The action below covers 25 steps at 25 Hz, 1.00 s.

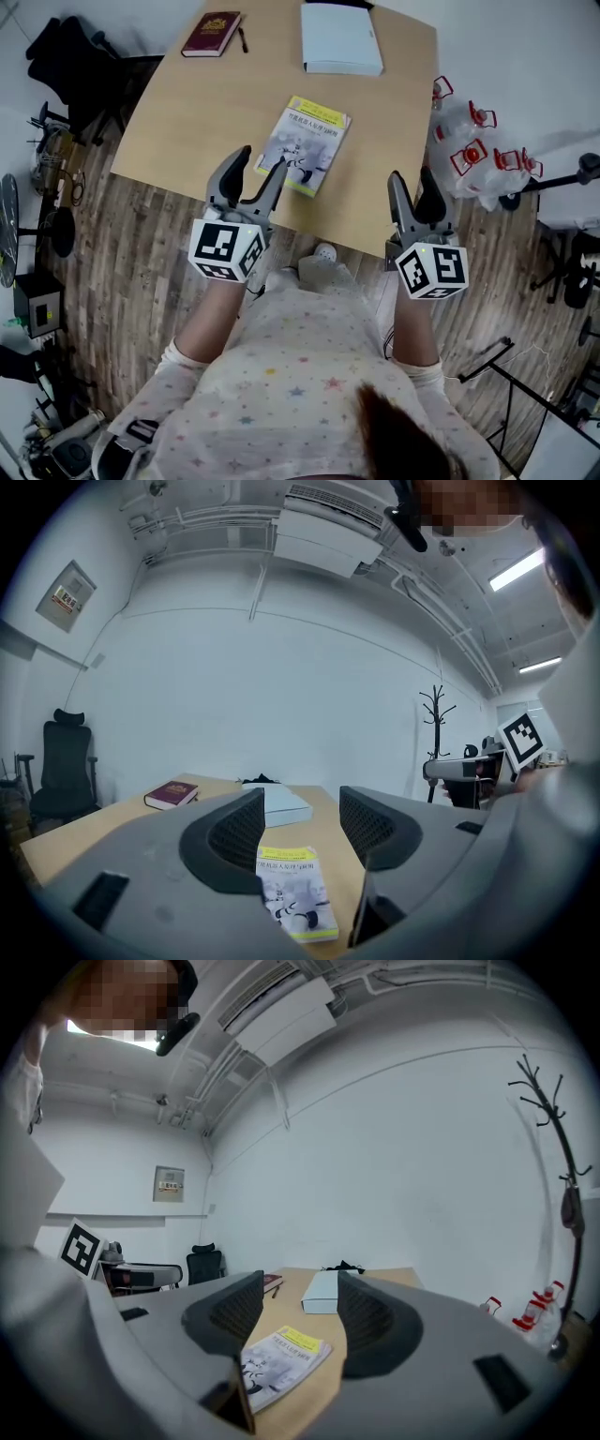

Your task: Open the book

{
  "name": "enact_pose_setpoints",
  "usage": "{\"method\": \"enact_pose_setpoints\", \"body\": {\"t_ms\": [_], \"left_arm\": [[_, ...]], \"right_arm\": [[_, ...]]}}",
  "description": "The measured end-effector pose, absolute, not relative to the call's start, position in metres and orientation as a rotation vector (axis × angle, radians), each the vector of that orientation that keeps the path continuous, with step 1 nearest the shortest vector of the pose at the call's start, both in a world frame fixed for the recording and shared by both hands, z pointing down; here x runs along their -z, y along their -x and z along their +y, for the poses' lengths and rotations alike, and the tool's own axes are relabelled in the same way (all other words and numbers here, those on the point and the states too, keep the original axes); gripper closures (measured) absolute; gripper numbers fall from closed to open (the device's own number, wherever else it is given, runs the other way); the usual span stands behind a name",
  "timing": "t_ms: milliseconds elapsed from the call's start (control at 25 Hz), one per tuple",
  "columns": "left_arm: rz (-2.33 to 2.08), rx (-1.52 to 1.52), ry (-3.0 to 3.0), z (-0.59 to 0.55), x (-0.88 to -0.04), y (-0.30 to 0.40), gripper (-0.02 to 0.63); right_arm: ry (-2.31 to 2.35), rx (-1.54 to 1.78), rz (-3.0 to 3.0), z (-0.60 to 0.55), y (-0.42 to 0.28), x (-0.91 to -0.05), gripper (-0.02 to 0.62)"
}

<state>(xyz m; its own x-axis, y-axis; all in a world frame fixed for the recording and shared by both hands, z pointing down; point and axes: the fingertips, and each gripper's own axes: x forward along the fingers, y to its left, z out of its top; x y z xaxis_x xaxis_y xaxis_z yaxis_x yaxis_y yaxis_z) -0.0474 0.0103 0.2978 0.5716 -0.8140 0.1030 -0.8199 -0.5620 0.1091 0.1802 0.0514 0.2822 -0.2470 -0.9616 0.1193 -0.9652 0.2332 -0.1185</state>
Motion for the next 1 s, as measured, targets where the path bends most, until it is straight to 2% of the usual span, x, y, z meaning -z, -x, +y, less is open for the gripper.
{"method": "enact_pose_setpoints", "body": {"t_ms": [400,1000], "left_arm": [[-1.441,-0.048,-2.631,-0.030,-0.301,-0.001,0.377],[-1.481,-0.105,-2.585,-0.046,-0.319,-0.016,0.377]], "right_arm": [[-1.845,-0.265,-2.524,-0.001,-0.230,-0.286,0.367],[-1.790,-0.319,-2.564,-0.024,-0.240,-0.301,0.369]]}}
